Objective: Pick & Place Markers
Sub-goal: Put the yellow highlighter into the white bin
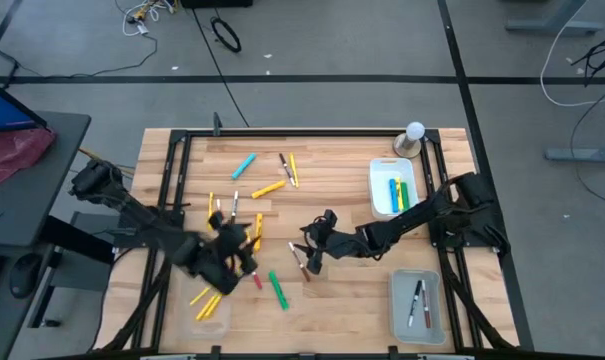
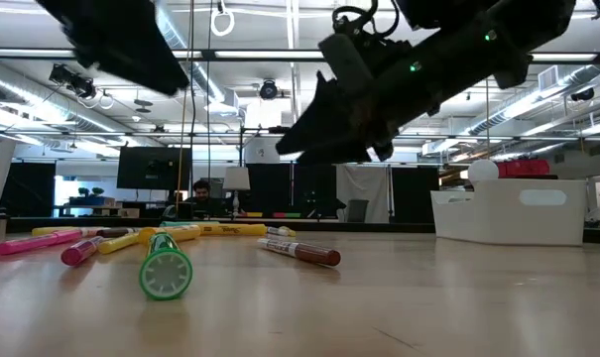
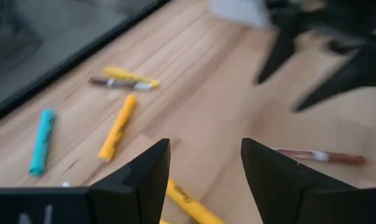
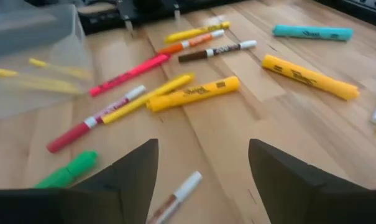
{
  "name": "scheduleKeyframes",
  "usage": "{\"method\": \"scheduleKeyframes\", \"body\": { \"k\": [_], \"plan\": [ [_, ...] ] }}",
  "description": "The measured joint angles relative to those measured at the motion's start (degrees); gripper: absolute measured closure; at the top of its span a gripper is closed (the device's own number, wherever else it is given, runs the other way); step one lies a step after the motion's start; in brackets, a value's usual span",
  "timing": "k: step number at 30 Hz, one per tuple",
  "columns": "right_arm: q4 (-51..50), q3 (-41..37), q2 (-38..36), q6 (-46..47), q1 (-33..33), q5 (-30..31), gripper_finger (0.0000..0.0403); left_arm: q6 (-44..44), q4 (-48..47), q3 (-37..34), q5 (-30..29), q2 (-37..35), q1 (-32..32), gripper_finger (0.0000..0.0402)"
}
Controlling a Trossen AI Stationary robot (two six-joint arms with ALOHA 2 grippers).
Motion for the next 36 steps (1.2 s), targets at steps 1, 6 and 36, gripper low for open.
{"method": "scheduleKeyframes", "body": {
  "k": [1,6,36],
  "plan": [
    [-1.3,0.0,-0.7,-0.1,0.0,0.3,0.0149,0.5,-0.1,0.0,1.5,0.0,2.4,0.0195],
    [-10.6,0.0,-6.1,-0.1,0.5,0.5,0.0163,8.9,0.2,0.0,8.8,1.4,14.8,0.0195],
    [-26.4,0.0,-14.6,3.5,8.2,7.0,0.0234,33.7,20.1,0.3,37.6,23.4,46.5,0.0306]
  ]
}}
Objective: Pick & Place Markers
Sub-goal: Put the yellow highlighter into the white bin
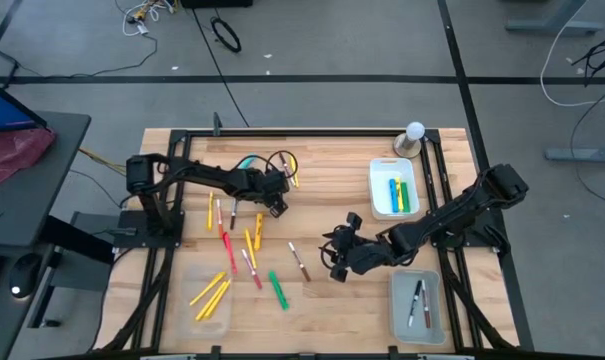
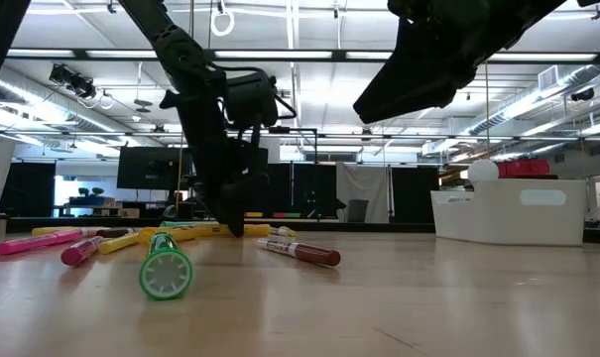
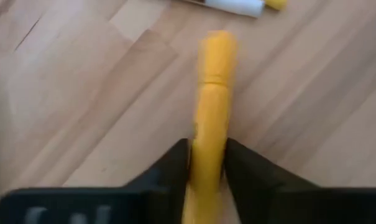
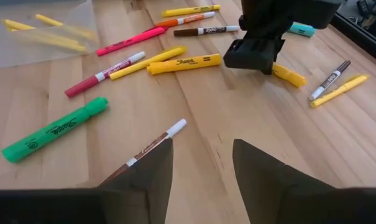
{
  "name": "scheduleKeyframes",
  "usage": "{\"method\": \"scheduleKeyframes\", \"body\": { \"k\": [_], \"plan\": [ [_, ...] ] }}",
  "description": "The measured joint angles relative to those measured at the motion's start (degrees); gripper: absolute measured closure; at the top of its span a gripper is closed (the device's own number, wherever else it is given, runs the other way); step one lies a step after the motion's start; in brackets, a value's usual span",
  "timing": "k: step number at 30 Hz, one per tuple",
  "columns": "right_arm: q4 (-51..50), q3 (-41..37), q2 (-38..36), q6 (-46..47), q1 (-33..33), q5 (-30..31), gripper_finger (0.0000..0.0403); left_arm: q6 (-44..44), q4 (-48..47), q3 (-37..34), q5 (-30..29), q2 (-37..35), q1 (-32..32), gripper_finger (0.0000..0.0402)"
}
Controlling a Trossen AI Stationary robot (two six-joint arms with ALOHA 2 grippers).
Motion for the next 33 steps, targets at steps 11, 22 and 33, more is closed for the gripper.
{"method": "scheduleKeyframes", "body": {
  "k": [11,22,33],
  "plan": [
    [31.5,-15.8,0.1,1.6,0.0,0.0,0.0234,0.3,0.0,-0.4,-6.2,-7.1,-10.6,0.0343],
    [58.9,-24.4,2.6,-4.3,-2.5,-4.4,0.0176,7.4,28.9,-0.4,-3.0,-10.4,-27.5,0.0342],
    [64.6,-20.4,3.7,-21.1,-0.1,-8.1,0.0141,12.0,40.5,-0.2,-3.9,-10.5,-32.1,0.0336]
  ]
}}
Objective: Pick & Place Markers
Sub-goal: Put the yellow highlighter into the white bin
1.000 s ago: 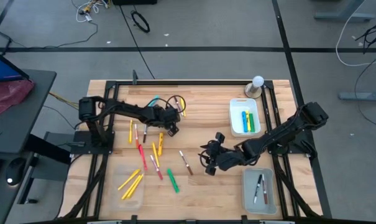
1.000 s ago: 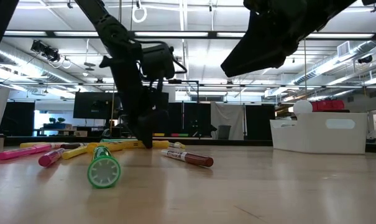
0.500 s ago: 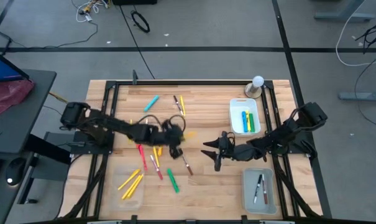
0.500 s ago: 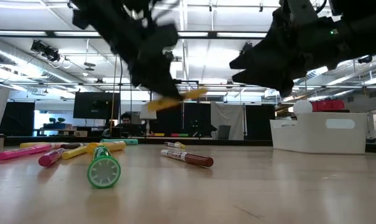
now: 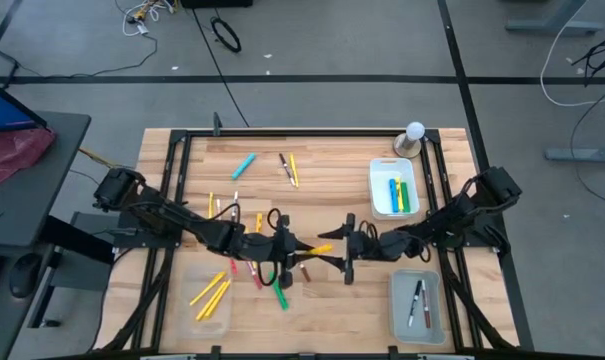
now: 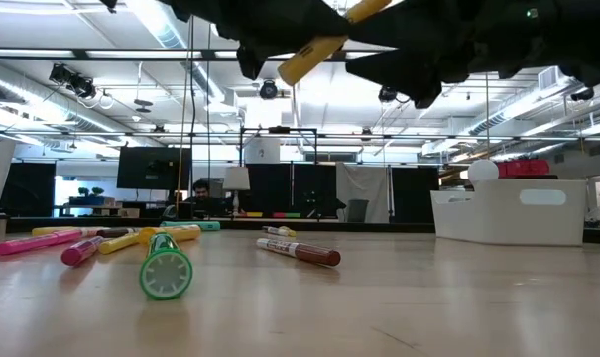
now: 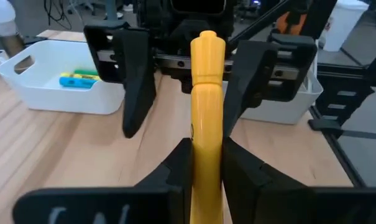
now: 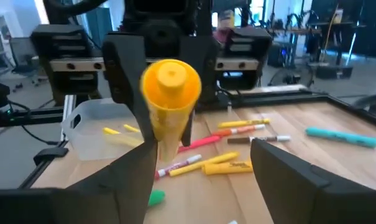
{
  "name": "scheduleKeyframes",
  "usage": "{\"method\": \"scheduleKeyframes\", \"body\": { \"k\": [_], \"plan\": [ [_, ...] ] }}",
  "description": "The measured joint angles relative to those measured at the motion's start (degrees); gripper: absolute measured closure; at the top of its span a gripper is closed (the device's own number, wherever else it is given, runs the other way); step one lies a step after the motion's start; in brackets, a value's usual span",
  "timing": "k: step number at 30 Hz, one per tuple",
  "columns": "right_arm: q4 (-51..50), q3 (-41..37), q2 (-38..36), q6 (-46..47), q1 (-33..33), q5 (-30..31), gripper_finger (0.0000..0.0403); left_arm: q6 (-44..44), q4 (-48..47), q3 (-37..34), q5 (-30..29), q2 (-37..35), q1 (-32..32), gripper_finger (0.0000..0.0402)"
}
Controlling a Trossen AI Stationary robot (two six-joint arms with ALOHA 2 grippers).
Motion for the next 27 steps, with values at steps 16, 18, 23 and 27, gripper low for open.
{"method": "scheduleKeyframes", "body": {
  "k": [16,18,23,27],
  "plan": [
    [0.3,0.3,-1.7,2.0,1.8,-1.3,0.0218,0.2,-1.0,-0.1,-0.6,0.1,0.1,0.0335],
    [0.3,0.3,-1.7,2.1,1.8,-1.2,0.0236,0.2,-1.0,-0.1,-0.6,0.1,0.1,0.0334],
    [0.8,0.3,-1.7,3.8,1.4,-1.1,0.0293,0.2,-0.9,-0.1,-0.4,0.1,0.1,0.0316],
    [0.9,0.3,-1.7,4.9,0.7,-1.4,0.0333,-0.1,-1.1,-0.1,-0.6,0.1,0.2,0.0299]
  ]
}}
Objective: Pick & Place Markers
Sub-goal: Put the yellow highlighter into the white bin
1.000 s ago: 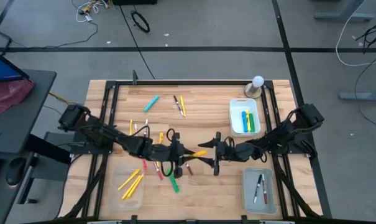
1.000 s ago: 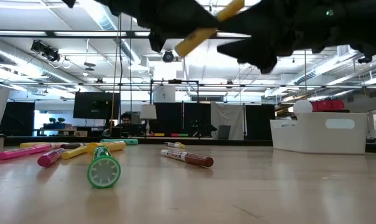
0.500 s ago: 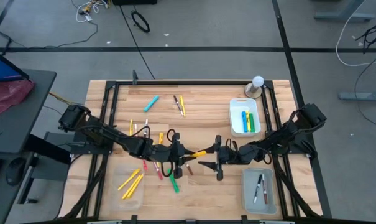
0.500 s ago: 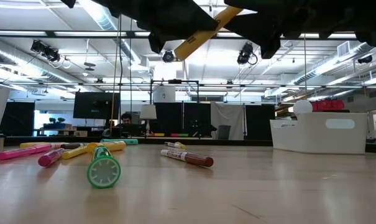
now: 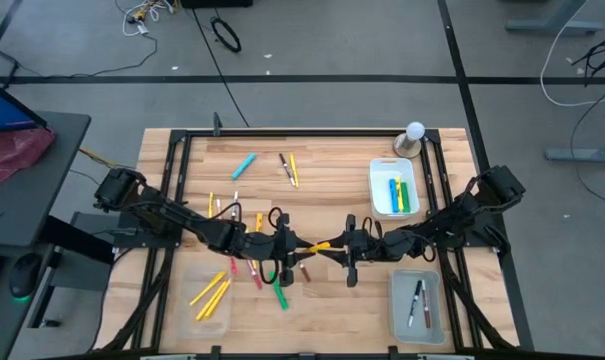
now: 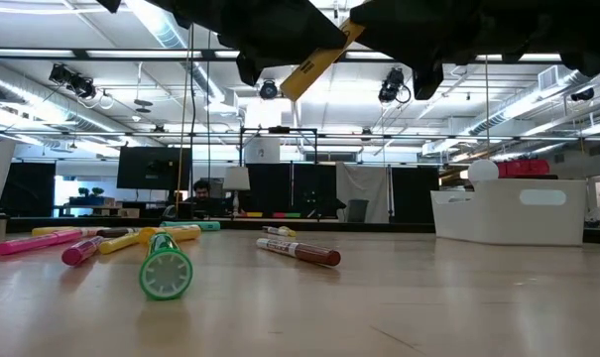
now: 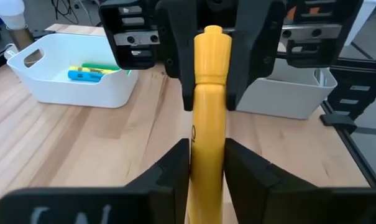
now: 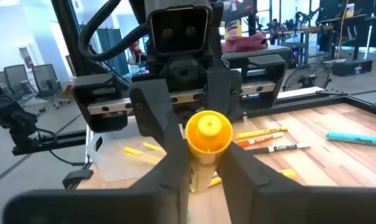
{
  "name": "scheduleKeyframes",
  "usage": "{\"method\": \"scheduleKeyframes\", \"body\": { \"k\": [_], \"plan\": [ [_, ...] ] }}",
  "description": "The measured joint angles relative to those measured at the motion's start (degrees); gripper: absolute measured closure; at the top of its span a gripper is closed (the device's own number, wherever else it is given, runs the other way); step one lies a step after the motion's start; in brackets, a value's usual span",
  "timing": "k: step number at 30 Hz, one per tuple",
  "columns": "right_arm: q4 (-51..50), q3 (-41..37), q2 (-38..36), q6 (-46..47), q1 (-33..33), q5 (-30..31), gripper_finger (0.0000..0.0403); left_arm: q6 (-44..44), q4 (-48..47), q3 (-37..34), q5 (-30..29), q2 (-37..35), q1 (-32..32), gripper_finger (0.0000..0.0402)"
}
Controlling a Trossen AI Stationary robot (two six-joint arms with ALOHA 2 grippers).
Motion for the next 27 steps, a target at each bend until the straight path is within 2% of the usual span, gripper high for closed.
{"method": "scheduleKeyframes", "body": {
  "k": [3,8,12,15,19,22,27],
  "plan": [
    [0.0,0.0,0.0,0.0,-0.2,-0.3,0.0351,0.0,0.0,0.0,-0.2,0.0,0.0,0.0294],
    [0.1,0.0,0.0,0.0,-0.3,-0.2,0.0355,0.3,0.0,0.0,-0.2,0.0,0.0,0.0284],
    [-0.5,0.0,-0.3,1.3,-0.2,1.5,0.0356,2.4,-0.5,0.0,0.0,0.0,0.1,0.0242],
    [-6.2,0.0,-2.8,3.1,-0.2,4.5,0.0357,3.3,-4.0,0.0,0.0,-1.0,0.1,0.0196],
    [-20.7,0.0,-10.7,7.7,-0.1,10.2,0.0358,1.8,-11.6,0.0,-0.3,-4.5,0.3,0.0142],
    [-35.2,0.3,-19.7,11.9,-0.2,15.4,0.0358,-0.5,-16.3,0.0,-1.9,-6.6,0.3,0.0121],
    [-72.6,8.6,-33.3,25.7,-3.1,21.6,0.0358,-2.0,-18.8,0.0,-3.1,-7.1,0.0,0.0117]
  ]
}}
